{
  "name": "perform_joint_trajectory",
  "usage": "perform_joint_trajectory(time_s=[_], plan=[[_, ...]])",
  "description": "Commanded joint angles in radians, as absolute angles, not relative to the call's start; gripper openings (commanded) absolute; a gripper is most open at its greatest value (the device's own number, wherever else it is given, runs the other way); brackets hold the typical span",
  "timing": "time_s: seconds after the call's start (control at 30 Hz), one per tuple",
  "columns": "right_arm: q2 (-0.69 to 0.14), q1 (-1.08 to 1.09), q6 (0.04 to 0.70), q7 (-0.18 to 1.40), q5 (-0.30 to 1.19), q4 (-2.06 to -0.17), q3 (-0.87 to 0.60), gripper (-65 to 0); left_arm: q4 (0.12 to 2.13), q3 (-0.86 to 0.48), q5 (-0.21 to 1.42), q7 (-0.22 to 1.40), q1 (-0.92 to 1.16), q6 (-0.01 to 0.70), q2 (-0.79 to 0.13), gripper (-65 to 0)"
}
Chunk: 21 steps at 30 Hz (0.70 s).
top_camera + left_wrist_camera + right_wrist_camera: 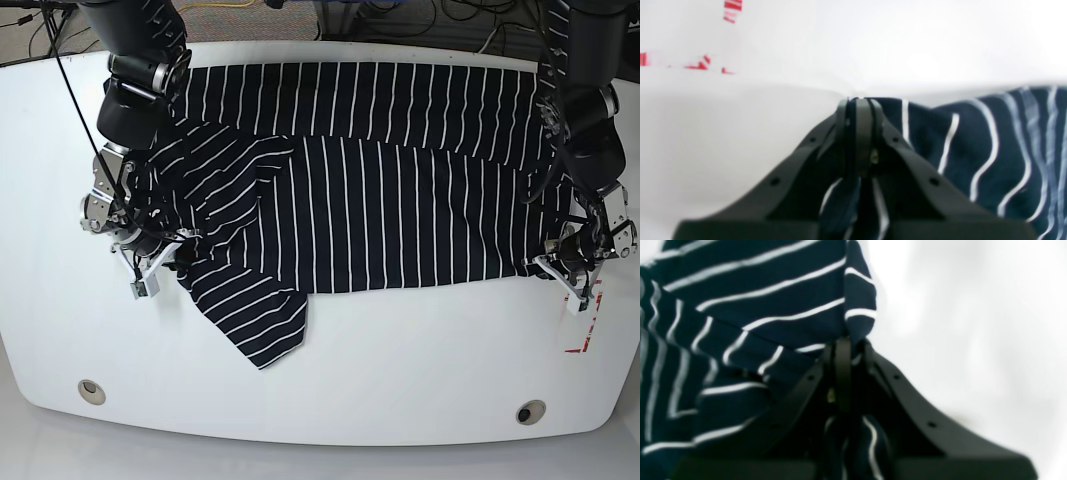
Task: Layout the t-shirt on the table in an organized manner, then fold the t-shirt properly
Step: 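Lift the hem corners with both grippers and fold toward the collar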
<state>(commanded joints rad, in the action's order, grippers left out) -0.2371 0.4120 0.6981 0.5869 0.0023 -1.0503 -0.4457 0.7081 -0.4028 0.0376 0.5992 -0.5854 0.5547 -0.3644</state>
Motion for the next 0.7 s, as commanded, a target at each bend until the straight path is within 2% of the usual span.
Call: perform_joint_trajectory(time_s=[0.3,0.43,0.6,0.7], plan=[[-0.243,0.424,0.698,0.684,0.002,-1.171,-0.444,-65.0,0.737,-0.398,0.038,0.599,-0.593,0.559,-0.364,-65.0],[-0.243,0.420,0.698,0.734,0.002,-1.247,-0.446,-65.0,0.739,-0.398,0.038,0.610,-0.595,0.615,-0.364,-65.0],[-0.243,0.372,0.698,0.816,0.004,-1.377,-0.446,-65.0,0.825,-0.401,0.038,0.708,-0.585,0.691,-0.364,-65.0],[-0.239,0.331,0.698,0.846,0.008,-1.486,-0.446,-65.0,0.895,-0.403,0.038,0.750,-0.561,0.698,-0.344,-65.0]])
